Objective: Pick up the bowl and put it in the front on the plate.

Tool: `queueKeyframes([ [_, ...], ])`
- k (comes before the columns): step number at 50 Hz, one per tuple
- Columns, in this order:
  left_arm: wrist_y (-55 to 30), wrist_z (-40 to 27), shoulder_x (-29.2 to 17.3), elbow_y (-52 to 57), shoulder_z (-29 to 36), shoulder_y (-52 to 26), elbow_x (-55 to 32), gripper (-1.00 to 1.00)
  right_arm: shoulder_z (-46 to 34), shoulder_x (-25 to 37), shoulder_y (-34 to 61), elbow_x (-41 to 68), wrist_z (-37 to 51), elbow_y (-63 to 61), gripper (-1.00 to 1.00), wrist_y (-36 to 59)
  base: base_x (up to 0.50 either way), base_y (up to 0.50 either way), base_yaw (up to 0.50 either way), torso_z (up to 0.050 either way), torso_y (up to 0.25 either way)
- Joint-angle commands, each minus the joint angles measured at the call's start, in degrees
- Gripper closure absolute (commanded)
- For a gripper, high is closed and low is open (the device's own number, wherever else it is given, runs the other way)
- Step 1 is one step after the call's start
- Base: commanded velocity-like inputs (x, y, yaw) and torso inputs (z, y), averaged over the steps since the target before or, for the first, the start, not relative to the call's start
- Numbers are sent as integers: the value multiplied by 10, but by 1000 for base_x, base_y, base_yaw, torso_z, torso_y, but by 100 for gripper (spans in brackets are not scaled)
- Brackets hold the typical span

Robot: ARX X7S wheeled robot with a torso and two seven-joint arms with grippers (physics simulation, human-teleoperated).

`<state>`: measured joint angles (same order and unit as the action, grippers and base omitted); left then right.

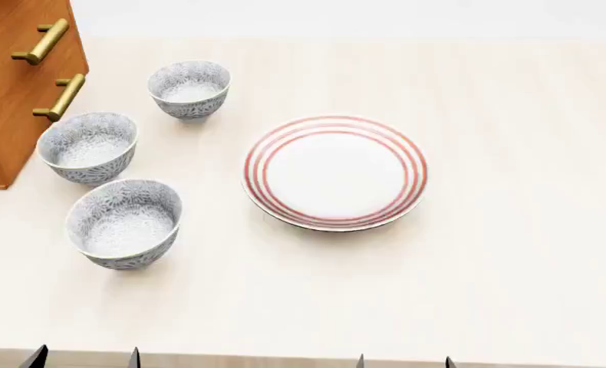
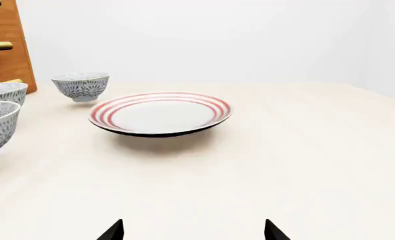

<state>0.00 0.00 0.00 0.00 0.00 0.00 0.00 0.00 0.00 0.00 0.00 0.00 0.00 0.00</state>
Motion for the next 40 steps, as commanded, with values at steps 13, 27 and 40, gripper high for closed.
queueKeyframes([
  [13, 10, -23, -26, 1, 29, 4, -35, -100, -31, 26, 1, 24, 31, 7, -100, -2, 0, 0, 0, 0, 0],
  [27, 223, -93, -38, 102, 23, 43, 14, -100, -15, 22, -19, 60, 63, -78, -100, -231, 0, 0, 0, 0, 0],
  [40, 277, -130, -47, 155, 21, 59, 40, -100, -30, 35, -28, 33, 82, -87, -100, -382, 0, 0, 0, 0, 0],
])
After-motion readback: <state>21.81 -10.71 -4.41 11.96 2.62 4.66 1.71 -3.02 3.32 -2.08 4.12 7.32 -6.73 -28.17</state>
